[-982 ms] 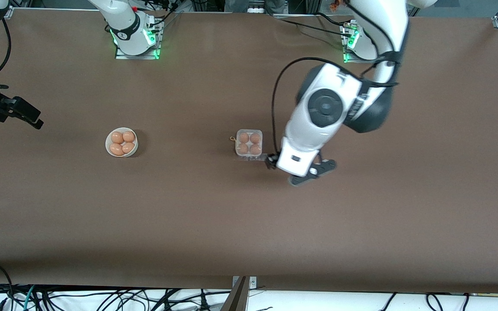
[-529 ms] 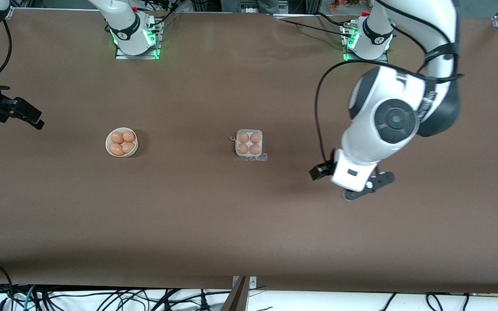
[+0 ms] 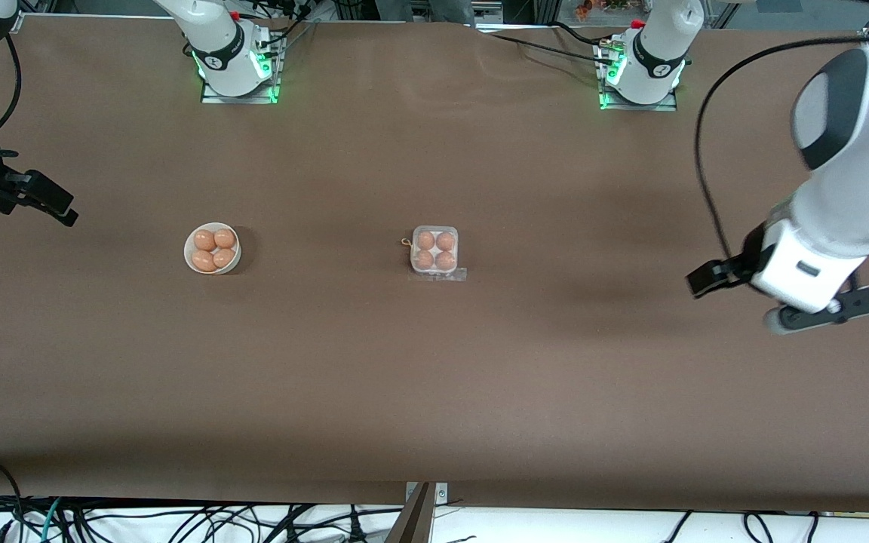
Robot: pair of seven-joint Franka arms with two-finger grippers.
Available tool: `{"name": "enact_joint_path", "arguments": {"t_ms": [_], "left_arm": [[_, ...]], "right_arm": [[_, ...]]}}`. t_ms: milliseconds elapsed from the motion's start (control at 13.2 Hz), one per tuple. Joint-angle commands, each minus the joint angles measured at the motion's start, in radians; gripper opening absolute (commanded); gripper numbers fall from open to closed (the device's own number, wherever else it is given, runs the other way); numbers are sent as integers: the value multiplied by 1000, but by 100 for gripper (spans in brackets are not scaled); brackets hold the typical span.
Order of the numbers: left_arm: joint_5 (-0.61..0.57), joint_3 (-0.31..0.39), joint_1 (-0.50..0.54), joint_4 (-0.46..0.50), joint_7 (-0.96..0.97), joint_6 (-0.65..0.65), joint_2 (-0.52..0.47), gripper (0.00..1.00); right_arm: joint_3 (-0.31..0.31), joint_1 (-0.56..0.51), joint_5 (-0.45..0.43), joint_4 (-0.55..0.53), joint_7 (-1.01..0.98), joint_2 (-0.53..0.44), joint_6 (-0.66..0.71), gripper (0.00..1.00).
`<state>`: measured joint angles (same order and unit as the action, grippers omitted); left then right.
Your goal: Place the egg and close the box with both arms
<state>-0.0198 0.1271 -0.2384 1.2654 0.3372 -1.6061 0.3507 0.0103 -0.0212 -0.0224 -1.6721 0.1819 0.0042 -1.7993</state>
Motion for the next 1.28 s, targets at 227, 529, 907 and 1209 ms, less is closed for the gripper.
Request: {"name": "enact_joint_path", "arguments": {"t_ms": [227, 529, 907, 1209], "left_arm": [[-28, -37, 109, 337, -208, -129, -252, 100], [-26, -37, 154, 344, -225, -115, -309, 100], [-26, -41, 165, 405, -238, -66, -349, 100], [17, -47, 152, 405, -234, -55, -349, 100]], "right_arm": [[2, -2, 10, -5, -12, -9, 3, 100], [3, -2, 10, -5, -12, -9, 5, 100], [2, -2, 10, -5, -12, -9, 5, 100], [3, -2, 10, -6, -13, -10, 5, 100]]}}
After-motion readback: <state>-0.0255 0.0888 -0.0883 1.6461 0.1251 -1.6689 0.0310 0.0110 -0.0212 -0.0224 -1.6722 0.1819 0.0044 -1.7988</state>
